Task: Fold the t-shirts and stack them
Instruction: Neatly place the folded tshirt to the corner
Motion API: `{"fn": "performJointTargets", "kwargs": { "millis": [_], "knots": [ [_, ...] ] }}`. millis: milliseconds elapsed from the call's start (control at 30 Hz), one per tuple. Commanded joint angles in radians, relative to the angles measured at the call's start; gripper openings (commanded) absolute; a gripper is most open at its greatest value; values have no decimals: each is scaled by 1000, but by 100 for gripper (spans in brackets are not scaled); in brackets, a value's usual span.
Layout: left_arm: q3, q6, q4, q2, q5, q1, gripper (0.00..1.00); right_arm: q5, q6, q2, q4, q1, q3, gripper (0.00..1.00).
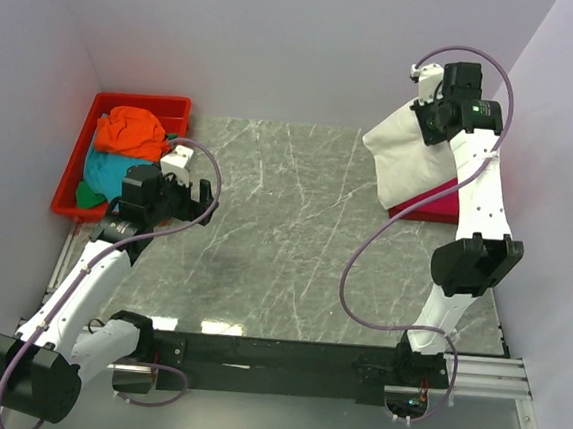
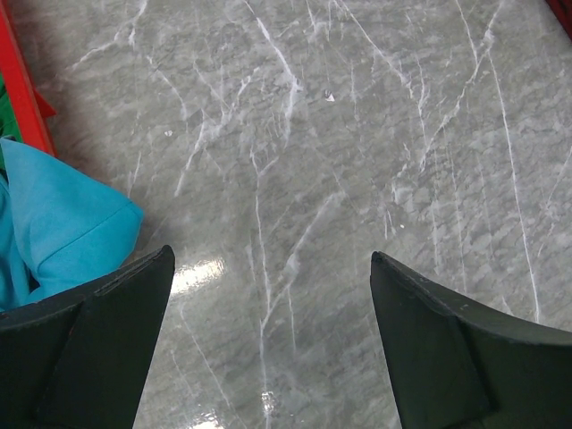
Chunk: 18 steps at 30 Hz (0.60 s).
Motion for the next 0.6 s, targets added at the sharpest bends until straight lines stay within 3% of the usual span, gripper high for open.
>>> {"fn": "performJointTargets", "kwargs": {
  "millis": [0, 567],
  "knots": [
    [40, 12, 17, -11, 24, 0, 96, -5, -23, -32, 18, -30, 81, 0],
    [40, 16, 15, 10, 31, 0, 96, 18, -73, 156, 127, -180, 58, 0]
  ]
}}
